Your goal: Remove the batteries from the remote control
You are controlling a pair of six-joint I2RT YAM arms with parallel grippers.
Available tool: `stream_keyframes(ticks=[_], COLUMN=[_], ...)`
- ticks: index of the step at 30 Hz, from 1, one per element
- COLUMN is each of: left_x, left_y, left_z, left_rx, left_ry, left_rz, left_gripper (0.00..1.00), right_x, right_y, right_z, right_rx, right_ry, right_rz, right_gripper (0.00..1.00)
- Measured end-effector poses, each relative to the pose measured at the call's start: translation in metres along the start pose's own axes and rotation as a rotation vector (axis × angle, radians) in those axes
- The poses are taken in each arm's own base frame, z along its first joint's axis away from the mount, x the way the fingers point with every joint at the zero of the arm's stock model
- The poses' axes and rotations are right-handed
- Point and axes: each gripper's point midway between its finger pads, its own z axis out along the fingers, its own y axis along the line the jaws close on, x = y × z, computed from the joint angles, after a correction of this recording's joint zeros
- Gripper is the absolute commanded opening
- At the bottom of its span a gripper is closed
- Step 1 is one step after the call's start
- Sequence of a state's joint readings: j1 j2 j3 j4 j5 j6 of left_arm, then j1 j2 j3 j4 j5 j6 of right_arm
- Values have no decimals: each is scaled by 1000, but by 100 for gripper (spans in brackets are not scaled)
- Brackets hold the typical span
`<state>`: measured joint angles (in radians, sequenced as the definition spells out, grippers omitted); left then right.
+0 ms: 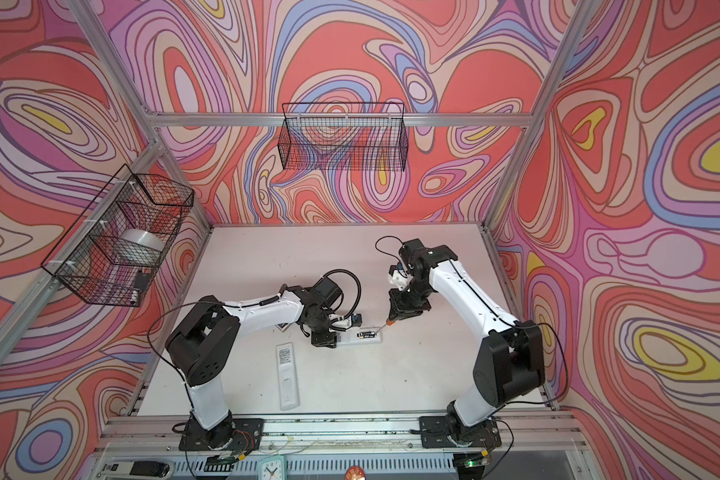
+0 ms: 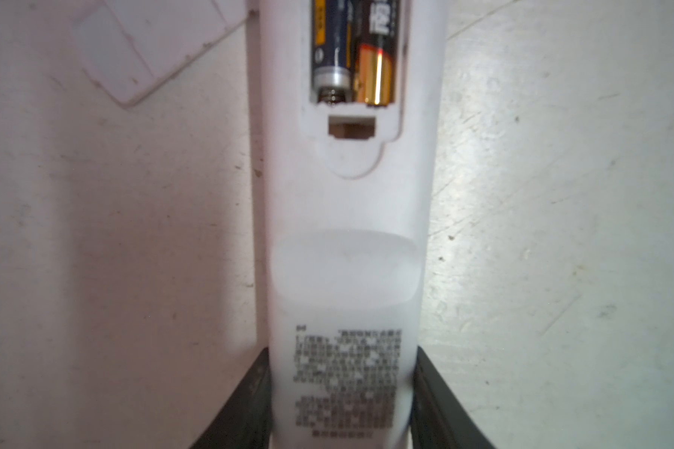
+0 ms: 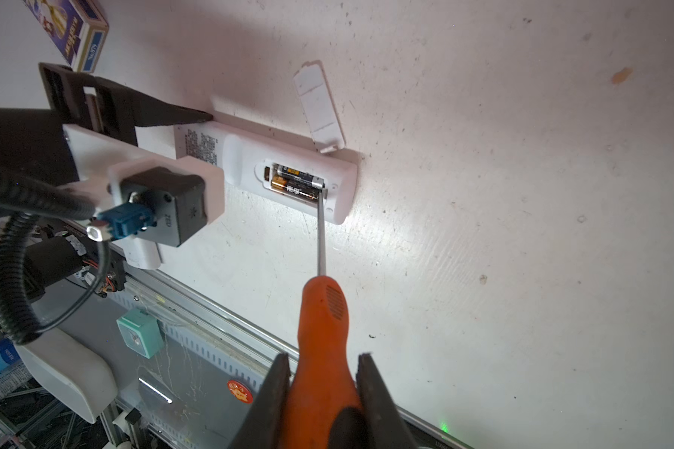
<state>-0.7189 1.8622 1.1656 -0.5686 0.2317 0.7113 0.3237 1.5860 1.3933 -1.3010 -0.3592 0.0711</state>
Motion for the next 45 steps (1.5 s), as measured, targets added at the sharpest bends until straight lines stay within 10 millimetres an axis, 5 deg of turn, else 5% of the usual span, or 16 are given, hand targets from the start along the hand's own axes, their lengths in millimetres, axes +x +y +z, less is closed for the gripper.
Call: stream_keyframes(ticks=[9, 45], left_x=[0, 0], left_y=[0, 0], left_z=[0, 0], left_rx=[0, 0], left_ry=[0, 0], left_rz=[2, 3], left_gripper=[35, 35], right_x=[-14, -3], right_y=[-2, 5], right_z=[-19, -5], right_rx=[64, -8], right_ry=[-60, -26], right_rz=[-22, 26], right_gripper=[0, 0])
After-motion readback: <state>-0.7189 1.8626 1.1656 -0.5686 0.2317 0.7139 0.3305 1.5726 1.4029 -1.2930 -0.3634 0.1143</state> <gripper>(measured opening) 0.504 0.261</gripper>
